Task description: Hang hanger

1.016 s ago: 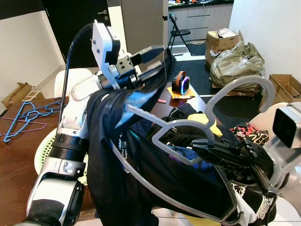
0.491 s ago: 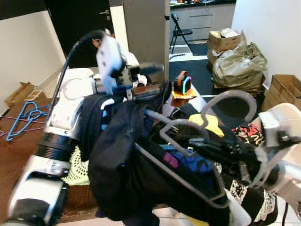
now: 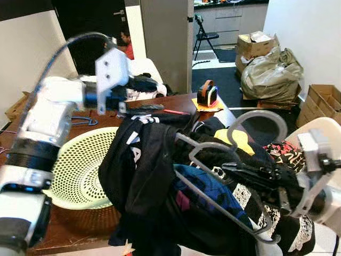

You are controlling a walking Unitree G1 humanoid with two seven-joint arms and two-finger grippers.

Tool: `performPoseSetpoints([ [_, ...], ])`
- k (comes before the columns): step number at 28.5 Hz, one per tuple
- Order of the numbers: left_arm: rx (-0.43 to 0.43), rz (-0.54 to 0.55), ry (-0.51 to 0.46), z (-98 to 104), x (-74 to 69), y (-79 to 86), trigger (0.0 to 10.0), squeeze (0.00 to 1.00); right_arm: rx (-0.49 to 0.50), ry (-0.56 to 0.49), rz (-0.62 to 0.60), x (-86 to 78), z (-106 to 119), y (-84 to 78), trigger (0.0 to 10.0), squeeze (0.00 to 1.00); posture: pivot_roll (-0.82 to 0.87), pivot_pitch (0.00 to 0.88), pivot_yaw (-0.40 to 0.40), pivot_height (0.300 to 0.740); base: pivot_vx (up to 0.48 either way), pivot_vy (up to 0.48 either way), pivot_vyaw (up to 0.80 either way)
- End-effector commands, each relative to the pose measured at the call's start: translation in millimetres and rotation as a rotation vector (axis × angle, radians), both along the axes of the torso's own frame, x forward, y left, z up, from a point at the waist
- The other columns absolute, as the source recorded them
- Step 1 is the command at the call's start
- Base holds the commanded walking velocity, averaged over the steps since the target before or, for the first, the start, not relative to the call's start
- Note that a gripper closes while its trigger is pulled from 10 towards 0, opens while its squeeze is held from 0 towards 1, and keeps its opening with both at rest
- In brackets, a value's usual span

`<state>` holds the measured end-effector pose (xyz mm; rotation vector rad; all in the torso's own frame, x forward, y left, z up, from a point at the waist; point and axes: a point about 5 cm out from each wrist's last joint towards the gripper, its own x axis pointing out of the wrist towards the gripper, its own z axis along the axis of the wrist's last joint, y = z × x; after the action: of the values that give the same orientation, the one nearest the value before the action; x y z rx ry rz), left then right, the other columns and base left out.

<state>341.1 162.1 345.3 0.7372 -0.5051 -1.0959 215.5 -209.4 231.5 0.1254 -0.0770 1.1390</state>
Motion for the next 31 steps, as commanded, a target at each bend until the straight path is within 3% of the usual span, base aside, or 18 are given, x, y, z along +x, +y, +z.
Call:
performPoseSetpoints([
  [1, 0.006, 0.029, -0.024, 6.9, -0.6, 7.6, 10.0, 0.0, 0.033, -0.034, 0.019, -2.7, 5.0, 1.1, 10.0, 0.0, -0.06, 0.0, 0.065, 0.74, 0.0, 0.0, 0.0],
  [3, -0.084, 0.1, -0.083, 23.5, 2.5, 19.2, 10.0, 0.0, 0.118, -0.064, 0.044, -5.0, 12.9, 1.7, 10.0, 0.0, -0.06, 0.0, 0.063, 0.74, 0.0, 0.0, 0.0],
  [8, -0.182, 0.211, -0.17, 39.1, 7.7, 28.8, 10.0, 0.0, 0.161, -0.084, 0.01, -1.6, 15.6, -1.2, 10.0, 0.0, -0.06, 0.0, 0.063, 0.74, 0.0, 0.0, 0.0],
  [10, -0.343, 0.296, -0.248, 56.3, 7.7, 34.9, 10.0, 0.0, 0.175, -0.118, -0.123, 12.9, 19.1, -7.7, 10.0, 0.0, -0.06, 0.0, 0.063, 0.74, 0.0, 0.0, 0.0],
  [12, -0.343, 0.296, -0.248, 56.3, 7.7, 34.9, 10.0, 0.0, 0.175, -0.118, -0.123, 12.9, 19.1, -7.7, 10.0, 0.0, -0.06, 0.0, 0.063, 0.74, 0.0, 0.0, 0.0],
  [15, -0.471, 0.303, -0.26, 60.4, 5.6, 33.3, 10.0, 0.0, 0.183, -0.157, -0.263, 29.7, 28.0, -10.3, 10.0, 0.0, -0.06, 0.0, 0.058, 0.74, 0.0, 0.0, 0.0],
  [17, -0.471, 0.303, -0.26, 60.4, 5.6, 33.3, 10.0, 0.0, 0.183, -0.157, -0.263, 29.7, 28.0, -10.3, 10.0, 0.0, -0.06, 0.0, 0.058, 0.74, 0.0, 0.0, 0.0],
  [18, -0.534, 0.264, -0.229, 54.7, 4.4, 25.7, 10.0, 0.0, 0.185, -0.186, -0.341, 39.5, 36.3, -10.0, 10.0, 0.0, -0.06, 0.0, 0.055, 0.74, 0.0, 0.0, 0.0],
  [19, -0.534, 0.264, -0.229, 54.7, 4.4, 25.7, 10.0, 0.0, 0.185, -0.186, -0.341, 39.5, 36.3, -10.0, 10.0, 0.0, -0.06, 0.0, 0.055, 0.74, 0.0, 0.0, 0.0],
  [20, -0.593, 0.19, -0.166, 38.2, 1.8, 6.0, 10.0, 0.0, 0.213, -0.22, -0.428, 50.8, 49.8, -9.7, 10.0, 0.0, -0.06, 0.0, 0.046, 0.74, 0.0, 0.0, 0.0],
  [21, -0.593, 0.19, -0.166, 38.2, 1.8, 6.0, 10.0, 0.0, 0.213, -0.22, -0.428, 50.8, 49.8, -9.7, 10.0, 0.0, -0.06, 0.0, 0.046, 0.74, 0.0, 0.0, 0.0],
  [24, -0.773, 0.074, 0.017, -8.0, -7.8, -47.7, 10.0, 0.0, 0.311, -0.301, -0.59, 67.0, 83.2, -12.9, 10.0, 0.0, -0.05, 0.0, 0.039, 0.74, 0.0, 0.0, 0.0],
  [26, -0.773, 0.074, 0.017, -8.0, -7.8, -47.7, 10.0, 0.0, 0.311, -0.301, -0.59, 67.0, 83.2, -12.9, 10.0, 0.0, -0.05, 0.0, 0.039, 0.74, 0.0, 0.0, 0.0],
  [27, -0.816, 0.077, 0.055, -18.5, -8.9, -59.1, 10.0, 0.0, 0.343, -0.32, -0.629, 69.0, 91.3, -15.6, 10.0, 0.0, -0.05, 0.0, 0.036, 0.74, 0.0, 0.0, 0.0],
  [31, -0.842, 0.085, 0.083, -28.0, -9.5, -68.2, 10.0, 0.0, 0.375, -0.337, -0.649, 69.5, 98.9, -16.5, 10.0, 0.0, -0.05, 0.0, 0.035, 0.74, 0.0, 0.0, 0.0],
])
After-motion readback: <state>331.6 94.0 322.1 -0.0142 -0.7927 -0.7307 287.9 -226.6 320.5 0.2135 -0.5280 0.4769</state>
